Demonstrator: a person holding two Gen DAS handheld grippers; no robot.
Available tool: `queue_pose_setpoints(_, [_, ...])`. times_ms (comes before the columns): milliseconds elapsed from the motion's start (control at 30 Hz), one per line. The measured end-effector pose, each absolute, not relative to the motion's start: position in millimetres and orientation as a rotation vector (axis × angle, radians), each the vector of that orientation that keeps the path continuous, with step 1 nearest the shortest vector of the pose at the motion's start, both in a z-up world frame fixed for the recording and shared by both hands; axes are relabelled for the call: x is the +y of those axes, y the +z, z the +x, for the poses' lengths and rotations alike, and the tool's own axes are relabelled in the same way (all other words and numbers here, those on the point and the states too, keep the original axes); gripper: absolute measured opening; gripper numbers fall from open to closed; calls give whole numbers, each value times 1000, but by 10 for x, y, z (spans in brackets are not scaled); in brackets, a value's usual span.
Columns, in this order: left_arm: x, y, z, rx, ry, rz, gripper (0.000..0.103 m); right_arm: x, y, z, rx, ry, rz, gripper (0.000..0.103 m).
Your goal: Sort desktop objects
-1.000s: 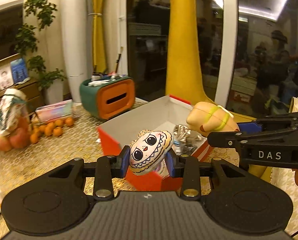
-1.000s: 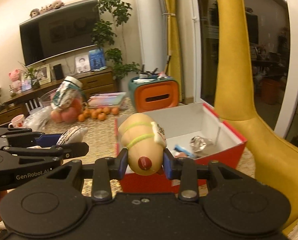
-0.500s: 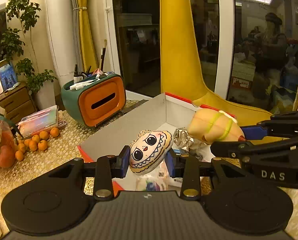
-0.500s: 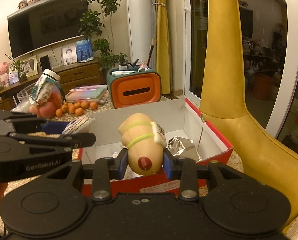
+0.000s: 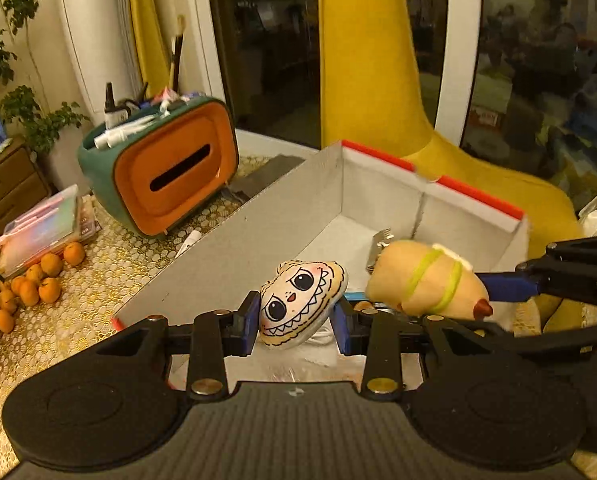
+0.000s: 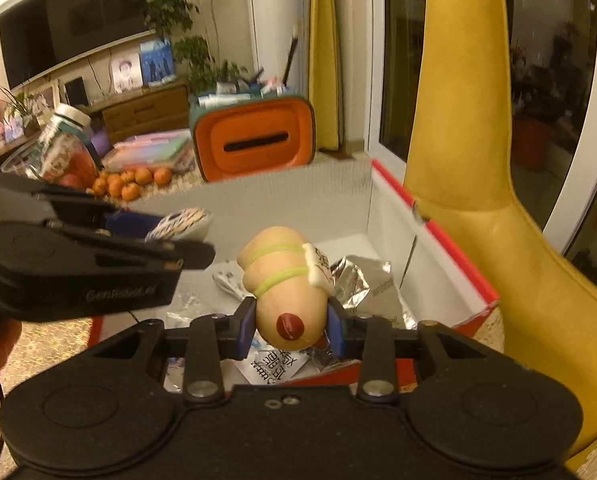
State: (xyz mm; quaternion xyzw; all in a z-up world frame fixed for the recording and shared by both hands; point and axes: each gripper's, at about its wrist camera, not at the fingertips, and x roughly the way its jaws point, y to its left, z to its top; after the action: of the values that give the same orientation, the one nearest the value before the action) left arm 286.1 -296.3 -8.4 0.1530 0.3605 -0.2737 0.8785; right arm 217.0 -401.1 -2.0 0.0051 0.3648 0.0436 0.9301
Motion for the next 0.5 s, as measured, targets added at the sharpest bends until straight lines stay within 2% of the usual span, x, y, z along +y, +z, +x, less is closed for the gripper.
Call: queue_pose_setpoints(500, [-3146, -518, 3422, 925, -553, 358, 36, -3926, -318, 2540, 846, 120, -59, 35])
